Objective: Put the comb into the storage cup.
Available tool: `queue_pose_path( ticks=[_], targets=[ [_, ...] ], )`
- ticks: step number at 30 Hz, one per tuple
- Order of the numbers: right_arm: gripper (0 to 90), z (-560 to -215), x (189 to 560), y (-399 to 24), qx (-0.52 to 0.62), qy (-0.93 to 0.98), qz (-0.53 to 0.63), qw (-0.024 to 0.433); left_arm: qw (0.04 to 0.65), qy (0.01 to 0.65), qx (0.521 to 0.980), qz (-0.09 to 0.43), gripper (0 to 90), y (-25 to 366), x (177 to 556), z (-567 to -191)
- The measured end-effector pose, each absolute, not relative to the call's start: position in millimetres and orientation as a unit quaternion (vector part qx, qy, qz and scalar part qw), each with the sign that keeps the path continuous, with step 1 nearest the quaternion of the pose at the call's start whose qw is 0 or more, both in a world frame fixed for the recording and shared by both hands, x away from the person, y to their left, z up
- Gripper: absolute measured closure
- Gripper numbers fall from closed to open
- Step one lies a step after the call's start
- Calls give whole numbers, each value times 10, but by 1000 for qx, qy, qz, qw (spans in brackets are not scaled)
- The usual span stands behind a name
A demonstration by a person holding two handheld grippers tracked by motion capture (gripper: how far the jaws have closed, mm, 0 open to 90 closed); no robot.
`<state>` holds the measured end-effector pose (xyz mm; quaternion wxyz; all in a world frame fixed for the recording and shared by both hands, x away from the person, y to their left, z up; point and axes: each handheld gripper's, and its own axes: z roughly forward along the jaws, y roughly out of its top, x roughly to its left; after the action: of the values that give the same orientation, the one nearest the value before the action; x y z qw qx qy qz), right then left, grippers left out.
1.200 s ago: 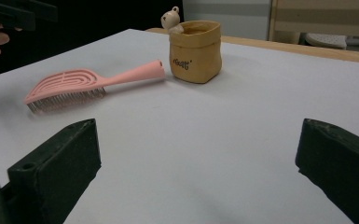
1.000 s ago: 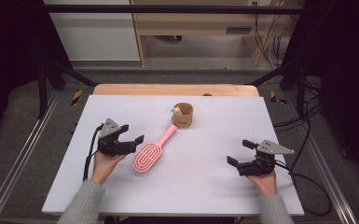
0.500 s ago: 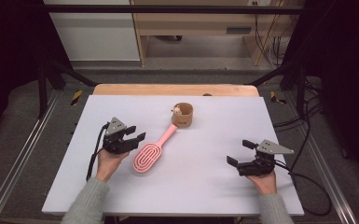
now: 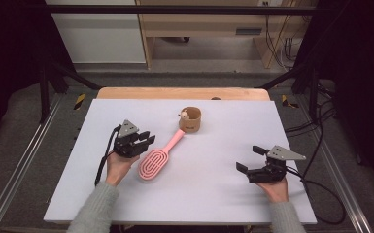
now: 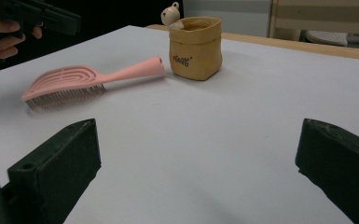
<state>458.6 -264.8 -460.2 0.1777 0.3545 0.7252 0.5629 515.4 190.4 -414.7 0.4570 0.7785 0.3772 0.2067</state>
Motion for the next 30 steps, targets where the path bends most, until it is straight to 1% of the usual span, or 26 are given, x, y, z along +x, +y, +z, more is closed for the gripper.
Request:
queue_pose_path(
  ticks=[6,7,8,15,16,22,30],
  targets=[
    [5,-4600,4585,-2649,354,726,563,177,452,376,783,202,752,1820,5195,-4143],
    [4,-4600,4584,-2650,354,726,563,177,450,375,785,202,752,1804,5204,-4142],
    [5,-4601,4585,-2648,355,725,563,178,447,373,788,198,781,1769,5223,-4143],
    [4,-4601,4585,-2649,354,725,563,178,447,371,791,190,837,1682,5277,-4157],
    [4,-4602,4586,-2648,354,726,562,178,447,372,792,185,861,1664,5299,-4168],
    [4,-4603,4586,-2646,354,726,563,176,447,374,794,174,885,1602,5356,-4208],
    [4,-4605,4588,-2646,354,727,562,177,433,381,797,177,895,1527,5432,-4272]
  ],
)
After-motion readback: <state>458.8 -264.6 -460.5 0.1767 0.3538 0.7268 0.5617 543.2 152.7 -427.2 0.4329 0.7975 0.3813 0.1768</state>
